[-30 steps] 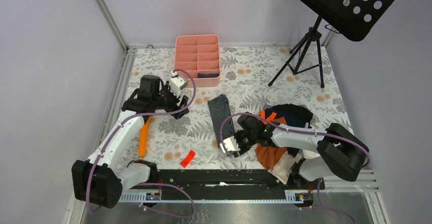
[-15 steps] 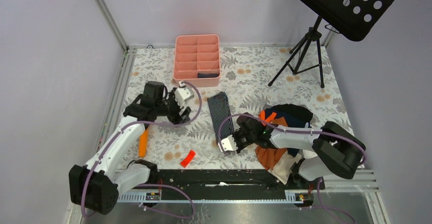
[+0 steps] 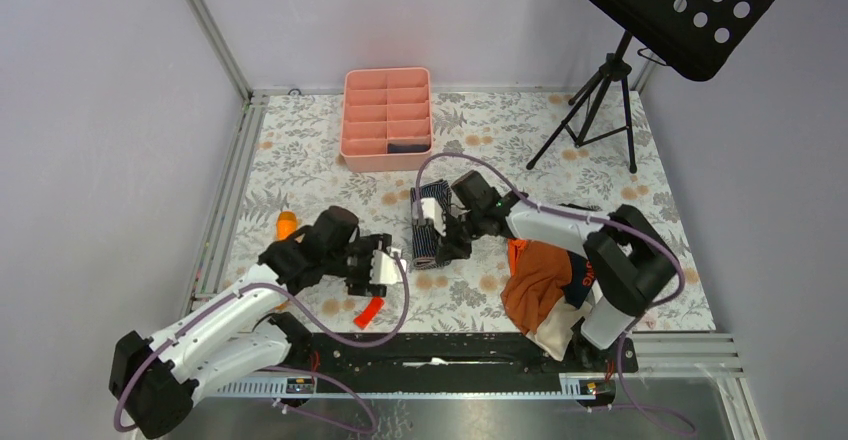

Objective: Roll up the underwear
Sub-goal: Roll the underwear to the center of the board.

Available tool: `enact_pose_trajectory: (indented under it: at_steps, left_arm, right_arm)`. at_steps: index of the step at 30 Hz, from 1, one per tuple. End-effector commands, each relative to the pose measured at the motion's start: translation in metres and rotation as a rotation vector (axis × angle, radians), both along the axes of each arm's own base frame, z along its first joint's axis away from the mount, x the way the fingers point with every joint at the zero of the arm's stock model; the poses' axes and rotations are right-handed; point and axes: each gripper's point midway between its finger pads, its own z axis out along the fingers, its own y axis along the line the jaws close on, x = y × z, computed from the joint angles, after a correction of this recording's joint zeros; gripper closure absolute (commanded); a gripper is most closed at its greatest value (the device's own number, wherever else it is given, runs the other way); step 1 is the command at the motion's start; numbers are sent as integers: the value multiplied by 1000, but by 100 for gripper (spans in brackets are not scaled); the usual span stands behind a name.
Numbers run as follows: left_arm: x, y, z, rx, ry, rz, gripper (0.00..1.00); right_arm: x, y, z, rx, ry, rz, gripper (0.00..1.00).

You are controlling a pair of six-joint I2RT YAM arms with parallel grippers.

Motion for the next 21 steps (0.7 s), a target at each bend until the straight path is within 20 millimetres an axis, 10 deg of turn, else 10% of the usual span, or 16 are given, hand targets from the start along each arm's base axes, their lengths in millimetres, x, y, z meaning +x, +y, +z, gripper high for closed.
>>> enact_pose_trajectory:
  at_steps: [1,11,21]
  left_arm:
    - [12,-17,3,-32,-158,-66,32]
    - [30,-91,-13,-143,-92,6,29]
    - [43,-106,-41,-130,-57,54,28]
  right_arm:
    - [0,-9,-3,-11,350,-160,100]
    - [11,-9,-11,-16,440,-207,100]
    - [14,-7,-8,-4,426,-216,100]
